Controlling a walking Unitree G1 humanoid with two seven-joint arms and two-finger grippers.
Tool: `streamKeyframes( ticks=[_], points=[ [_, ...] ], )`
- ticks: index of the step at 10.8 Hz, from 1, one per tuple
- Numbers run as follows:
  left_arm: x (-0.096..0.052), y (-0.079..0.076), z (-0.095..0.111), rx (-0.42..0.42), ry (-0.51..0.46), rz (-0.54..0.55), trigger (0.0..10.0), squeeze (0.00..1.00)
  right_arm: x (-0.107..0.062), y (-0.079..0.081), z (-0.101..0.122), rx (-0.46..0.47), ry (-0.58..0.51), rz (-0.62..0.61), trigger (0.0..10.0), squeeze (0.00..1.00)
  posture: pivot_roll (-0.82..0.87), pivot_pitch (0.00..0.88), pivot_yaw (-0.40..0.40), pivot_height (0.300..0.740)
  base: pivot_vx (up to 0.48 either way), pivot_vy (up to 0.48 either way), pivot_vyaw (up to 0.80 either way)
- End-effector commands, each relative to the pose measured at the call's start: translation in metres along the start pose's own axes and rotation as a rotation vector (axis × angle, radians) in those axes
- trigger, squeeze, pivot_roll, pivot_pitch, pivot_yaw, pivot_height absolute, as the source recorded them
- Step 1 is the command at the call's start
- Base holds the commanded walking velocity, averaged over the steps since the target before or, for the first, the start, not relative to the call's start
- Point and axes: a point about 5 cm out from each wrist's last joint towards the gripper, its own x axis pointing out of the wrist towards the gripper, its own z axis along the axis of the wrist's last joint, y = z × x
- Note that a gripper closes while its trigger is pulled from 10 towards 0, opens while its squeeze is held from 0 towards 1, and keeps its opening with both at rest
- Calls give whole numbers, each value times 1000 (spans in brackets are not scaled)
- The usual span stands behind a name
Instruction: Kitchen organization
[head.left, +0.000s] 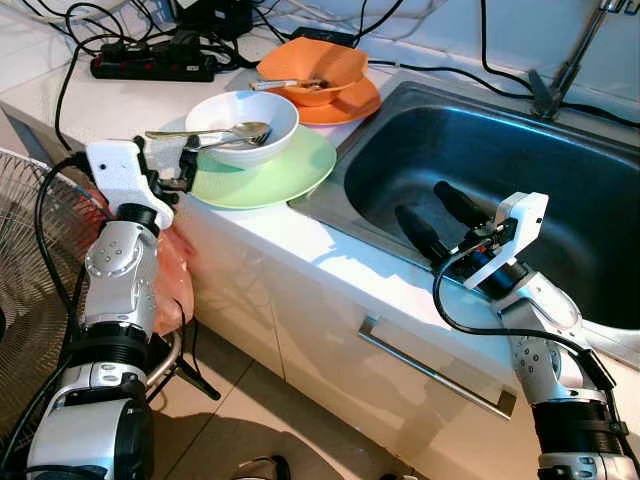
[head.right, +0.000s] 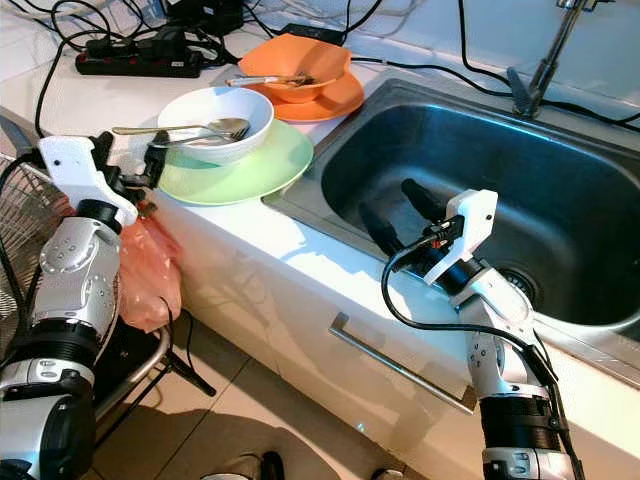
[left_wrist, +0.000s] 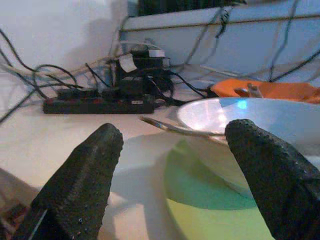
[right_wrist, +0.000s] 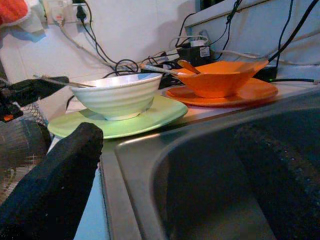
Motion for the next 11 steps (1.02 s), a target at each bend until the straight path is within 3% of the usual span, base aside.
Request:
streamKeyframes(
  ticks=[1,6,7,8,9,10,11],
  points=[
    [4,3,7,1,-37,45,10000,0,-4,1,-7,28,19,-9,10000,0,32,115,45,740,0,0,0],
    [6,9,5,7,-25,127,10000,0,-4,1,-6,26,19,-7,10000,0,27,113,43,740,0,0,0],
    [5,9,3,7,-18,129,8157,0,-4,1,-6,25,18,-7,10000,0,25,109,42,740,0,0,0],
    [6,9,3,6,-18,132,7137,0,-3,1,-6,25,18,-7,10000,0,25,109,42,740,0,0,0],
    [5,9,3,7,-18,134,3294,0,-3,1,-6,22,22,-6,10000,0,25,104,43,740,0,0,0],
    [5,9,3,9,-18,137,4314,0,-3,1,-7,21,24,-6,10000,0,24,102,43,740,0,0,0],
    [5,9,2,15,-15,145,10000,0,-3,1,-7,22,22,-8,10000,0,24,102,43,740,0,0,0]
  ],
)
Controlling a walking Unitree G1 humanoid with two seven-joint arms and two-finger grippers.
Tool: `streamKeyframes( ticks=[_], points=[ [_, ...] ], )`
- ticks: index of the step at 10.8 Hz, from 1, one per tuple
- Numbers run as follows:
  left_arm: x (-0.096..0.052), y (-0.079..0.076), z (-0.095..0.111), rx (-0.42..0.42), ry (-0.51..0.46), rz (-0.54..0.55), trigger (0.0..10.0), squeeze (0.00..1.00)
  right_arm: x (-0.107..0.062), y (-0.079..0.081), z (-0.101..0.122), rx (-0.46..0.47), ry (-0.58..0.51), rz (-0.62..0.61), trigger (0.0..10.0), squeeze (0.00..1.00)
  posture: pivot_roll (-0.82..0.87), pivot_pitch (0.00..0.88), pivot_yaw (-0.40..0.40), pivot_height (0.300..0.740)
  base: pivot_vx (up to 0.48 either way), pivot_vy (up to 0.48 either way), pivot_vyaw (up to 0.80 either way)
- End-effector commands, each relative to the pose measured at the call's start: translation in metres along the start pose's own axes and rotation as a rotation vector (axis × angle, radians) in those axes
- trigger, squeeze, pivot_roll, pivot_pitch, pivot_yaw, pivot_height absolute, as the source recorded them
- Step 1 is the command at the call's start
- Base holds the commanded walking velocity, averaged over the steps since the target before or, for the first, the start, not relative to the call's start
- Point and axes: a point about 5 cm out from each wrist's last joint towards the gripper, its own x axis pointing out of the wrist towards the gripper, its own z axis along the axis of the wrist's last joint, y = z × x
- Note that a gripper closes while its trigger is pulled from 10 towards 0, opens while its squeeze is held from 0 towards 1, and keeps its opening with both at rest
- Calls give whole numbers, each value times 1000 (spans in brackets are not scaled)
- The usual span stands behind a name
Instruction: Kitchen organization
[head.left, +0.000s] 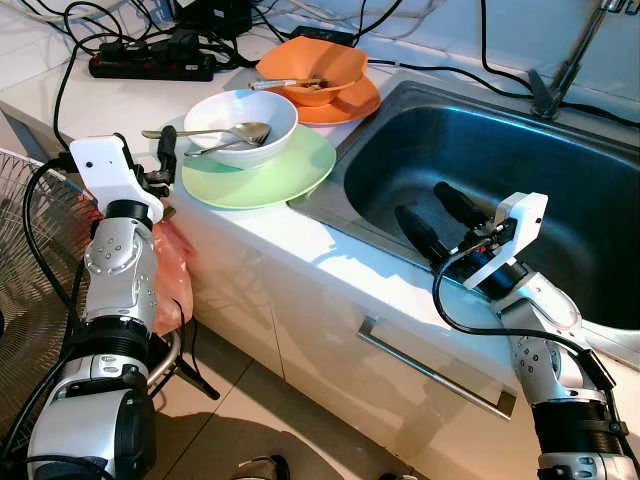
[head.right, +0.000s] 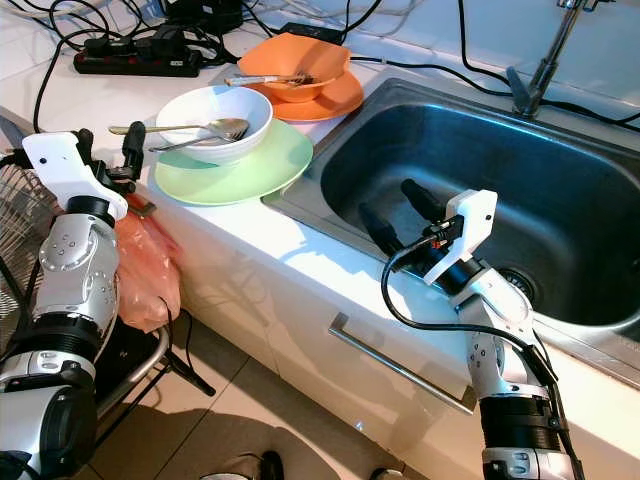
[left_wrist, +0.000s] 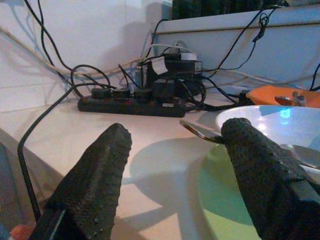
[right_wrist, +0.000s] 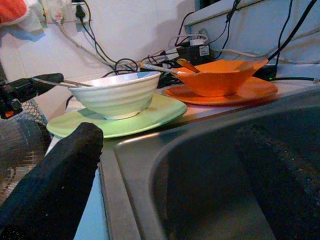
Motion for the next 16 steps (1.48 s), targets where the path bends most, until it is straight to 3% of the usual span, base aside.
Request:
streamKeyframes(
  ticks=[1,4,9,13,16],
  points=[
    [2,2,2,5,-5,18,10000,0,-3,1,-6,20,19,-7,10000,0,22,101,43,740,0,0,0],
    [5,-2,1,-162,9,34,10000,0,-3,2,-6,21,18,-11,10000,0,20,104,42,740,0,0,0],
    [14,-10,13,-228,-51,55,10000,0,0,2,-7,30,8,-17,10000,0,23,108,45,740,0,0,0],
    [17,-25,7,-306,-10,17,10000,0,0,3,-7,32,4,-23,10000,0,14,109,52,740,0,0,0],
    [19,-24,5,-322,5,12,10000,0,0,3,-7,32,0,-30,10000,0,11,109,54,740,0,0,0]
  ],
)
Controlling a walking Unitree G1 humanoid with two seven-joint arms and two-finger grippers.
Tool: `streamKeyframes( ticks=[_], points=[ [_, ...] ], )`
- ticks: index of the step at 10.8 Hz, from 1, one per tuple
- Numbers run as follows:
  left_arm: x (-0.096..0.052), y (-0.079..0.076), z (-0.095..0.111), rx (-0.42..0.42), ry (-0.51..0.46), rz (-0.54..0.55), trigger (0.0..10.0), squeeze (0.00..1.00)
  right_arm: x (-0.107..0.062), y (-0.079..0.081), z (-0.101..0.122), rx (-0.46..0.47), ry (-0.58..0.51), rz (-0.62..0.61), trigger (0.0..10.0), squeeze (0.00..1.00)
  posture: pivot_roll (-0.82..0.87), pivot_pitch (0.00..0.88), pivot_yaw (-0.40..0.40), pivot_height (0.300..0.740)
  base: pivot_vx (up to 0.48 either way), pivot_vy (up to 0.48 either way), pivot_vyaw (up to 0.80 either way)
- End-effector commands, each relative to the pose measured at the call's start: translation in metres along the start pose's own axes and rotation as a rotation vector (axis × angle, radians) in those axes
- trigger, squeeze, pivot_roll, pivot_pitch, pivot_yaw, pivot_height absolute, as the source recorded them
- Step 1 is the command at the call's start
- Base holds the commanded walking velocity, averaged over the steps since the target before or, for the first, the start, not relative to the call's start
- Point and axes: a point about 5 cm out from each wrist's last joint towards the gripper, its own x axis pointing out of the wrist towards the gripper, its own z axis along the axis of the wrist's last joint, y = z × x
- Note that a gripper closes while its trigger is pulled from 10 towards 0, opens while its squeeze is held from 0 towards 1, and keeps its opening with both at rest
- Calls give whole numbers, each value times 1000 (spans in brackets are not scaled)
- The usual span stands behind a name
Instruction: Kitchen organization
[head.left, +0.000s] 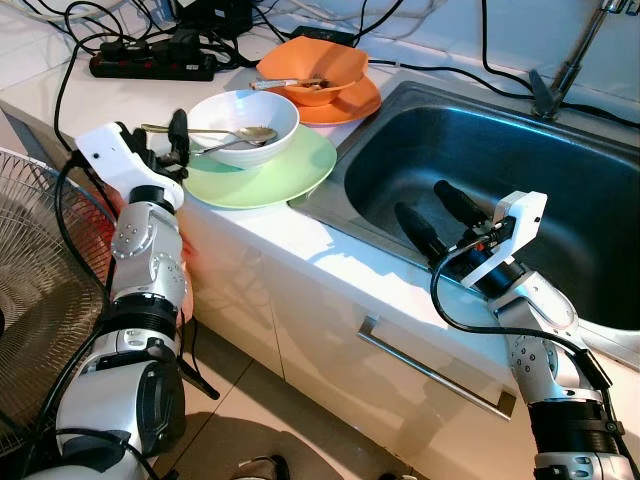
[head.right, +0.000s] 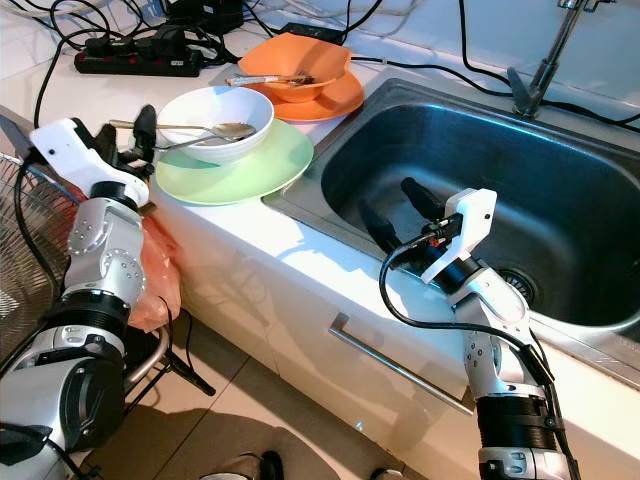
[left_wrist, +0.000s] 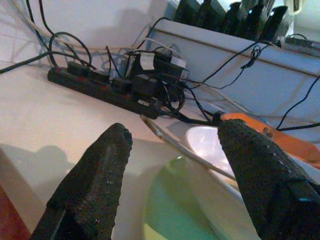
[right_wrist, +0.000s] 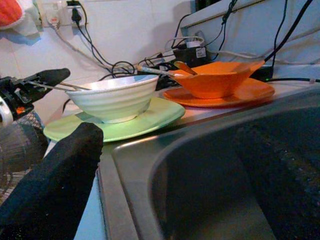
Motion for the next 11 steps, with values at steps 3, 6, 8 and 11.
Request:
streamKeyframes(
  ticks=[3,6,8,11],
  points=[
    [6,-1,6,-9,-7,-2,3294,0,-3,1,-6,23,10,-15,10000,0,9,109,55,740,0,0,0],
    [7,1,7,-3,-14,12,0,0,-4,1,-5,22,9,-18,10000,0,5,102,53,740,0,0,0],
    [7,1,6,0,-15,15,0,0,-3,0,-5,19,9,-16,10000,0,4,96,52,740,0,0,0],
    [7,2,6,6,-19,19,0,0,-3,0,-5,16,11,-17,10000,0,3,92,51,740,0,0,0]
  ],
)
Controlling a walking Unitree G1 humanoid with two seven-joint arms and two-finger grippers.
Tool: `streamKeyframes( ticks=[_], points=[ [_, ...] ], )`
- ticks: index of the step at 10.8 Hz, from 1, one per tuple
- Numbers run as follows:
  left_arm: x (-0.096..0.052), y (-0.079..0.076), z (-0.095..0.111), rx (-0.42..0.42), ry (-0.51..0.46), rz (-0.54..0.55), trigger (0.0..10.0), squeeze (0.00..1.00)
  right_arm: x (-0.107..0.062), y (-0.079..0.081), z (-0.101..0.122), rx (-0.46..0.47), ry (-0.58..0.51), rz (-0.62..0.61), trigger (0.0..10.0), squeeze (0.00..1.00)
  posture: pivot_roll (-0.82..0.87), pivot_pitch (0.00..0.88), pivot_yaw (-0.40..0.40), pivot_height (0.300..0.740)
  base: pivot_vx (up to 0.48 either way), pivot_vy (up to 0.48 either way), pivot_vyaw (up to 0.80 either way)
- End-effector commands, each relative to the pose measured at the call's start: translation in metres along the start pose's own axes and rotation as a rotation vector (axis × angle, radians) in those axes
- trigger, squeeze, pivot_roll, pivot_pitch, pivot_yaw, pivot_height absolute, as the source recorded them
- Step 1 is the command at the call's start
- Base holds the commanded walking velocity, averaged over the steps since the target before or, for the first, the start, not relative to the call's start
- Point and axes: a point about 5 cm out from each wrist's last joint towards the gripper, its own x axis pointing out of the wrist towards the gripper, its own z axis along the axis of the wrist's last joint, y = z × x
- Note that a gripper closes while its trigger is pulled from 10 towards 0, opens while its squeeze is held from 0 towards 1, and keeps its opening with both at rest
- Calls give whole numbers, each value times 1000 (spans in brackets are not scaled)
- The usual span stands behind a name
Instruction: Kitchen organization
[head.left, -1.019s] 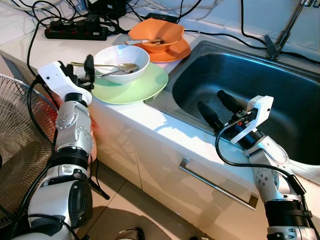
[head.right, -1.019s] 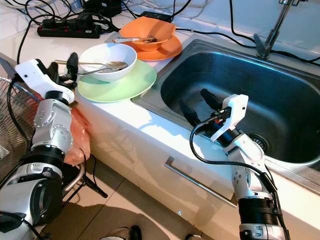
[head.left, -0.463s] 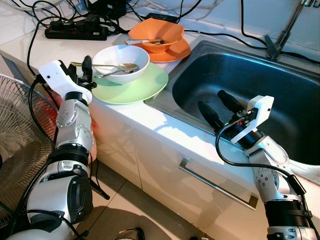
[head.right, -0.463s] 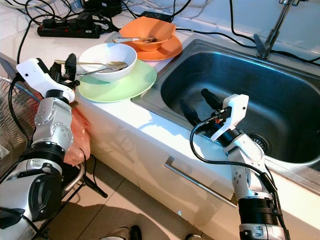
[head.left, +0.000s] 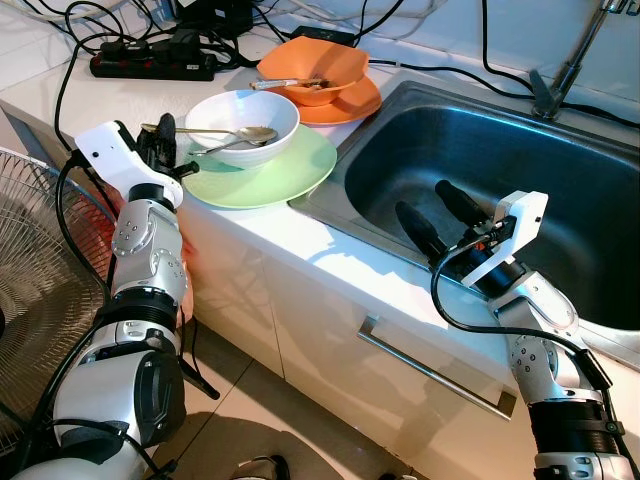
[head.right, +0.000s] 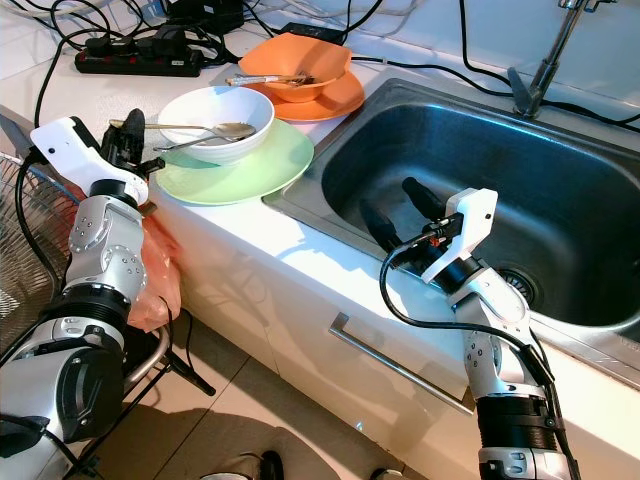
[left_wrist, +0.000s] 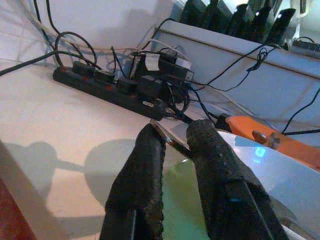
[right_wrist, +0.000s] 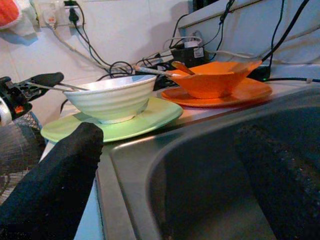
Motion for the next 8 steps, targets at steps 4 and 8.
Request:
streamKeyframes(
  ticks=[4,8],
  points=[
    [4,-2,7,18,-25,-6,0,0,-2,0,-6,16,17,-7,10000,0,7,96,48,740,0,0,0],
    [4,-13,7,15,-49,-52,10000,0,-1,1,-7,17,18,-6,10000,0,9,96,48,740,0,0,0]
  ],
)
